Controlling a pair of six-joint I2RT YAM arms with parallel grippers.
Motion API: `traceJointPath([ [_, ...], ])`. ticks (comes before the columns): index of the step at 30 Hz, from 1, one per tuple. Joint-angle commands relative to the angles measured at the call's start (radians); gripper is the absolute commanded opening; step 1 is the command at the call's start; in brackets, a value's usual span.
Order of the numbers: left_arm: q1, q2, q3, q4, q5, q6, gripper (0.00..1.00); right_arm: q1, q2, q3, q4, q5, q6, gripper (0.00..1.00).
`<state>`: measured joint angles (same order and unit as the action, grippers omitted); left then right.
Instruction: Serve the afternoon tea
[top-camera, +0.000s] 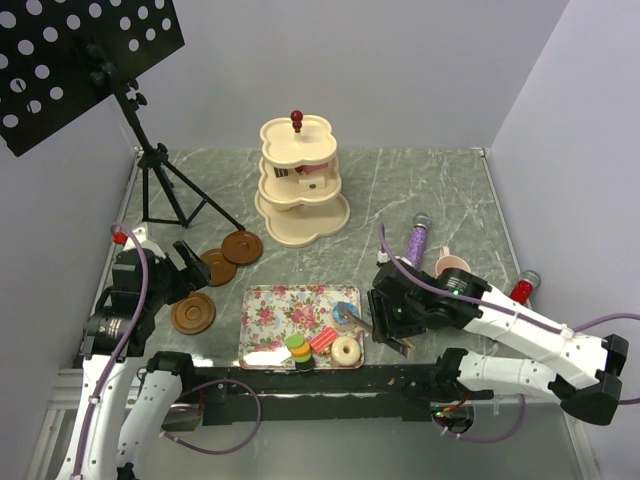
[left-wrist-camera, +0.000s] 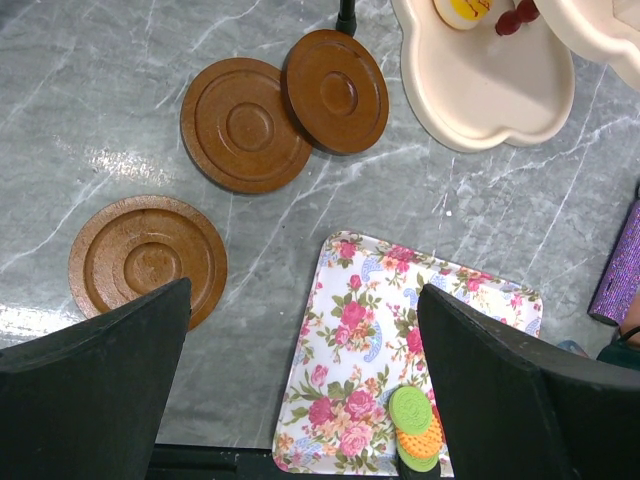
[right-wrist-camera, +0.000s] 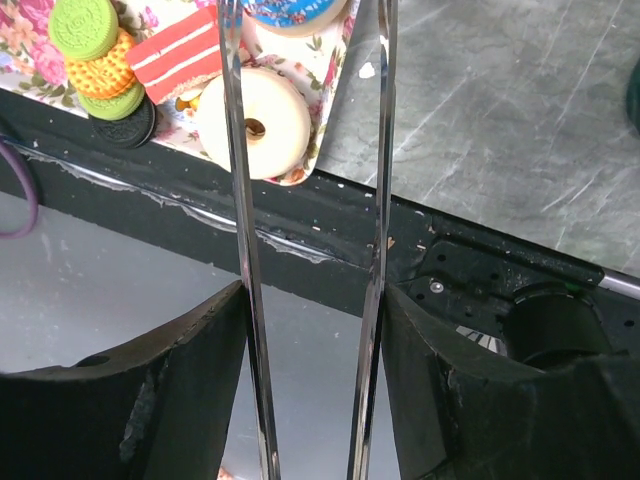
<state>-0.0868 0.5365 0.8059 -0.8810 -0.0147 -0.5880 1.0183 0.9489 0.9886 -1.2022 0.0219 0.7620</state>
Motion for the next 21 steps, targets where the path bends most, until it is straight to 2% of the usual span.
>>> traceJointPath([
  [1,-0.001,-0.001,-0.001,0.016,0.018,-0.007,1.00,0.031,0.011,0.048,-0.005,0.043,0.040,0.61],
  [12,0.001,0.008,-0.004,0.017,0.022,-0.006,1.00,0.042,-0.018,0.107,-0.022,0.070,0.045,0.61],
  [21,0.001,0.016,-0.007,0.020,0.027,-0.003,1.00,0.085,-0.010,0.061,0.018,0.061,0.039,0.64],
])
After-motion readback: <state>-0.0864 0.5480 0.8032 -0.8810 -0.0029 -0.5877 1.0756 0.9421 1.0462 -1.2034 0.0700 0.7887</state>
